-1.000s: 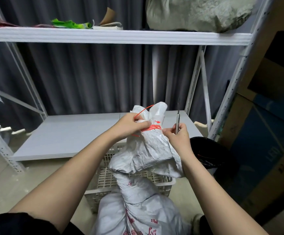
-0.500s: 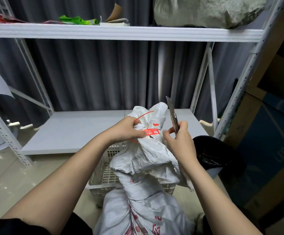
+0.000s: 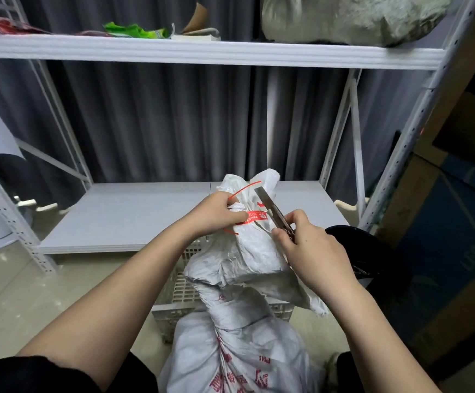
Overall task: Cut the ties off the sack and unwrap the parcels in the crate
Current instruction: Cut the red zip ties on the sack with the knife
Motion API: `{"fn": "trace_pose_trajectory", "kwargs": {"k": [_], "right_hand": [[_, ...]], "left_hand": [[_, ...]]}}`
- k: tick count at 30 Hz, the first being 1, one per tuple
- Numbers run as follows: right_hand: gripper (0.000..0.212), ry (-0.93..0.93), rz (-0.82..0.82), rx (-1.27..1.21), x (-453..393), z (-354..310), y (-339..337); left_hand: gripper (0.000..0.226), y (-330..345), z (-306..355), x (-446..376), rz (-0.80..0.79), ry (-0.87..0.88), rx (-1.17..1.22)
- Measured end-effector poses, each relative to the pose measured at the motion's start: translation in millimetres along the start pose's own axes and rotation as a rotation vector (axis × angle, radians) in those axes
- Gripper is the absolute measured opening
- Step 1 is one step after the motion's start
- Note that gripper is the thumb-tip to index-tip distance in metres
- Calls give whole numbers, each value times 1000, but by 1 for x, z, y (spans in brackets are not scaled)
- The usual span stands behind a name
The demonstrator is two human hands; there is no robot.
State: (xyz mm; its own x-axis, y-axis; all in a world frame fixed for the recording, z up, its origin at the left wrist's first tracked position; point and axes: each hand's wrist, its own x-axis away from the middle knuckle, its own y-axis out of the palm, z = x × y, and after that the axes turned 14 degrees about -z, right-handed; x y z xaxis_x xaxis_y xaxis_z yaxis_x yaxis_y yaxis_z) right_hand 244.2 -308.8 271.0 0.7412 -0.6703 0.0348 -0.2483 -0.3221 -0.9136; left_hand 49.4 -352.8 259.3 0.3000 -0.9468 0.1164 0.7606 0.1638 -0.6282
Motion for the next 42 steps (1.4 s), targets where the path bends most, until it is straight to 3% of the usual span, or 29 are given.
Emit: {"fn": "trace_pose_trajectory", "kwargs": {"k": [25,30,42], "right_hand": [[30,-49,-47,236,-10,-11,6],[30,-44,-59,257,-16,-16,8],[28,-15,-139,288,-21,-17,8]], "left_hand": [[22,-1,1,8,113,-8,-312],[6,2,4,9,135,39,-415],[15,2,1,7,139,73,-366]]}}
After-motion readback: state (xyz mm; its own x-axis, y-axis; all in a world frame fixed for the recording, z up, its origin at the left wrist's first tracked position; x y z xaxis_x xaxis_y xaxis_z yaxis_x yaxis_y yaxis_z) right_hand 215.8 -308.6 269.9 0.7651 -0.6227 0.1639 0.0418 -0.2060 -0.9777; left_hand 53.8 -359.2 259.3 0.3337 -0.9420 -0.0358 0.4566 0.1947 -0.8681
